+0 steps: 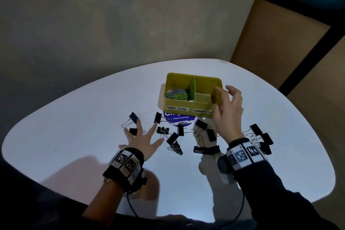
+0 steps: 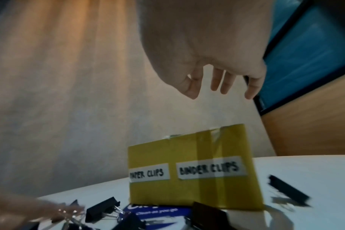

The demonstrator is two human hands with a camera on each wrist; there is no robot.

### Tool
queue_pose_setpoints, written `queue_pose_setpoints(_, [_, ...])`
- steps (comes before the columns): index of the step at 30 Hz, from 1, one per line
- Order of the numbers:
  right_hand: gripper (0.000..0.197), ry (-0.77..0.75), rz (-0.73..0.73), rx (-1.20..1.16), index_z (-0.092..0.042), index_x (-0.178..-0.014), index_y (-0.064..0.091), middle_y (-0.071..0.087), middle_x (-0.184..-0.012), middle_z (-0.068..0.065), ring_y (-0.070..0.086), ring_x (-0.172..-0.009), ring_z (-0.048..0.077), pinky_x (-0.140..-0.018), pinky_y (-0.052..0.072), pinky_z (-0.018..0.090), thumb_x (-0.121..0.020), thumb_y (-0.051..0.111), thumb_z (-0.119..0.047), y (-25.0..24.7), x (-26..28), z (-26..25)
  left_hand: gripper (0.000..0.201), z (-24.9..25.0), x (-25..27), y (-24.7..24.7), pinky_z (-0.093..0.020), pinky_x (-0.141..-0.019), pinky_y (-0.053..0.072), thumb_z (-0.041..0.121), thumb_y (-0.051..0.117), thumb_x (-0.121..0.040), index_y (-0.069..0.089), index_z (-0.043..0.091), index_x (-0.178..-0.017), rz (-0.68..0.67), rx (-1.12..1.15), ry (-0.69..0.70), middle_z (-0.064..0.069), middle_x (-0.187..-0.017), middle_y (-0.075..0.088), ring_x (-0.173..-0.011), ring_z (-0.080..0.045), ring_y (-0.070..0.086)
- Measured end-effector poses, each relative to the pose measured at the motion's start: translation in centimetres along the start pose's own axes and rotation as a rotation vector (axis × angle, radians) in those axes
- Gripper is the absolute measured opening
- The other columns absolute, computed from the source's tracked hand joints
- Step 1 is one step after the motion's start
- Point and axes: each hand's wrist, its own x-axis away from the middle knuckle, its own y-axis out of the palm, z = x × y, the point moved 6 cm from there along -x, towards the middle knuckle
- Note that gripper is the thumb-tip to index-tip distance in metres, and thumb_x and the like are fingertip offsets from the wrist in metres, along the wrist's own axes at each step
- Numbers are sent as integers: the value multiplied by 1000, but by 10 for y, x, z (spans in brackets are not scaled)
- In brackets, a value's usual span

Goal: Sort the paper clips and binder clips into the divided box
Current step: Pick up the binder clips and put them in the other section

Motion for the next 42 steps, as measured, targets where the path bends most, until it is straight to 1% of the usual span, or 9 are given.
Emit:
queue_pose_setpoints(5, [41,323,-259,26,-17,-127,48,42,-127,16,53,-110,34,-89,47,40,-89,59,-26,-22,26,57,133,-7,9,-17,-59,-111,28,62,78,-56,-19,45,-145,-44,41,-107,-10,-156,-28,-144,-46,-8])
queue_pose_setpoints(8, [91,508,-803,136,-30,-142,31,30,-137,12,51,-117,35,-89,52,45,-67,78,-53,3,63,58,139,13,17,-13,-52,-112,27,73,76,-46,-11,40,-148,-64,-29,-100,-17,-157,-3,-143,-43,7])
queue_pose_setpoints(10, [119,464,-878,204,-37,-147,15,23,-140,11,40,-127,38,-97,49,47,-53,85,-56,19,76,45,130,38,20,-4,-51,-112,27,79,68,-51,-5,38,-150,-27,-8,-40,-17,-156,8,-142,-42,13])
queue_pose_setpoints(13, [114,350,-848,297,-39,-149,7,18,-142,13,26,-130,43,-101,42,49,-64,83,-47,46,89,33,116,69,17,13,-55,-112,28,75,66,-61,-1,40,-149,-37,-85,13,-16,-158,5,-142,-47,9])
queue_pose_setpoints(18, [57,120,-662,244,-33,-137,41,30,-136,12,27,-124,36,-96,44,42,-86,67,-33,70,93,21,82,90,5,24,-55,-94,47,33,69,-81,15,43,-142,74,-180,53,-15,-142,30,-126,-44,29])
queue_pose_setpoints(23, [36,81,-589,128,-29,-108,58,35,-119,7,38,-106,30,-89,43,34,-74,69,-24,68,85,22,65,96,6,23,-50,-85,52,2,59,-84,30,36,-130,216,-214,151,-13,-130,36,-119,-38,34])
queue_pose_setpoints(31, [38,203,-531,-43,-18,-85,63,31,-107,4,44,-89,18,-78,40,19,-54,84,-14,65,72,35,45,95,-1,15,-45,-79,51,4,64,-78,42,32,-105,200,-164,161,-10,-117,41,-107,-35,36])
queue_pose_setpoints(39, [36,141,-553,-19,-15,-88,68,35,-109,0,52,-88,19,-71,40,22,-58,86,-22,56,63,29,56,99,-6,1,-45,-91,47,9,66,-78,44,32,-124,182,-160,232,-12,-121,50,-109,-38,45])
queue_pose_setpoints(42, [27,38,-493,-11,-16,-86,69,36,-110,-2,56,-82,19,-67,41,22,-63,82,-23,42,57,13,50,99,-7,-8,-43,-85,51,11,72,-67,47,30,-106,150,-98,262,-10,-108,60,-101,-37,54])
